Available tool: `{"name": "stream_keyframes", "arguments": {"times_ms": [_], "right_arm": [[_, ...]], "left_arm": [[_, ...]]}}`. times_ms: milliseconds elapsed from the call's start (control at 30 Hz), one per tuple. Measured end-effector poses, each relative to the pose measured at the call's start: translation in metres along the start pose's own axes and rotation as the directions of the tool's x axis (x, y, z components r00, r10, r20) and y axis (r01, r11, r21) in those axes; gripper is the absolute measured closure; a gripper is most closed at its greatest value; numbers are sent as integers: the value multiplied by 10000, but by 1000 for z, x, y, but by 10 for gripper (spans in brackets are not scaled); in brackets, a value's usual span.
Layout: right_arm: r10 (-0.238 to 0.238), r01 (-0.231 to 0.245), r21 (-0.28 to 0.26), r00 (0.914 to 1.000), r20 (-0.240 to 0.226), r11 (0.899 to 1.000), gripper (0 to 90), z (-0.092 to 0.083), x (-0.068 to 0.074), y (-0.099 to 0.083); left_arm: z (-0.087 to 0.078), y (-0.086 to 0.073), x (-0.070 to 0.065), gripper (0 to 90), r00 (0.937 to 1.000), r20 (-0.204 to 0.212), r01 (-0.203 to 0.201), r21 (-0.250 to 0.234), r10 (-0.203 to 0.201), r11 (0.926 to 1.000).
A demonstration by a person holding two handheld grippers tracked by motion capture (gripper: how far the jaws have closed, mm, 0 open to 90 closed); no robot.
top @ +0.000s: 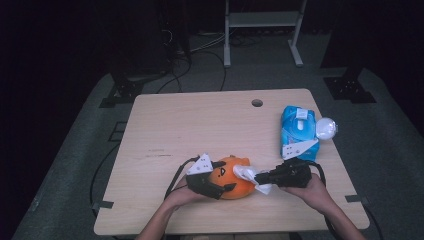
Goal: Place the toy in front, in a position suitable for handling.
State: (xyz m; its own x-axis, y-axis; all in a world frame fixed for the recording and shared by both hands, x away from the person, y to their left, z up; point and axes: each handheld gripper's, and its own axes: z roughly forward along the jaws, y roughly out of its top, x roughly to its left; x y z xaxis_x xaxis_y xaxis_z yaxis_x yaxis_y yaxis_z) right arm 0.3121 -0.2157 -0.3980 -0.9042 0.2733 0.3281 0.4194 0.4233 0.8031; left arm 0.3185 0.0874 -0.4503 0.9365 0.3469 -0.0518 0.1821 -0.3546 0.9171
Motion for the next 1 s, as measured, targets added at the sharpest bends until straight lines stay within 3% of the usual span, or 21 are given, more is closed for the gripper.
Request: {"name": "stream_keyframes", "arguments": {"times_ms": [67,100,300,400,567,600,767,833,933,1000], "right_arm": [[-30,28,183,9999,96,9998,870,5,-3,2],[-164,150,366,9991,394,9992,867,11,-7,7],[-346,310,404,9953,909,9987,838,29,-15,19],[-668,630,383,9920,1068,9973,761,39,-13,25],[-1528,1486,406,9787,1372,9881,619,51,-4,29],[-1753,1716,373,9729,1508,9845,577,55,-2,30],[-1998,1969,339,9635,1779,9798,580,67,0,32],[-1963,1953,234,9635,1819,9805,627,70,-2,31],[-1760,1774,82,9678,1801,9841,768,70,-4,28],[-1622,1651,-23,9710,1756,9863,799,69,-5,26]], "left_arm": [[0,0,0,177,10000,-12,6,25,-6,10000],[0,0,-1,178,10000,-7,26,6,-26,10000],[0,1,-2,178,9999,-46,-111,93,111,9999],[0,2,-2,178,9999,-68,-118,144,119,9998],[1,2,-3,178,9999,-82,-150,202,152,9997],[1,2,-4,178,9998,-67,-195,235,196,9995],[2,3,-6,177,9993,-62,-371,400,374,9985],[1,2,-4,174,9997,-32,-252,366,253,9990],[-1,4,-2,155,9997,16,-259,434,258,9987],[-4,8,-1,132,9994,-29,-341,471,343,9983]]}}
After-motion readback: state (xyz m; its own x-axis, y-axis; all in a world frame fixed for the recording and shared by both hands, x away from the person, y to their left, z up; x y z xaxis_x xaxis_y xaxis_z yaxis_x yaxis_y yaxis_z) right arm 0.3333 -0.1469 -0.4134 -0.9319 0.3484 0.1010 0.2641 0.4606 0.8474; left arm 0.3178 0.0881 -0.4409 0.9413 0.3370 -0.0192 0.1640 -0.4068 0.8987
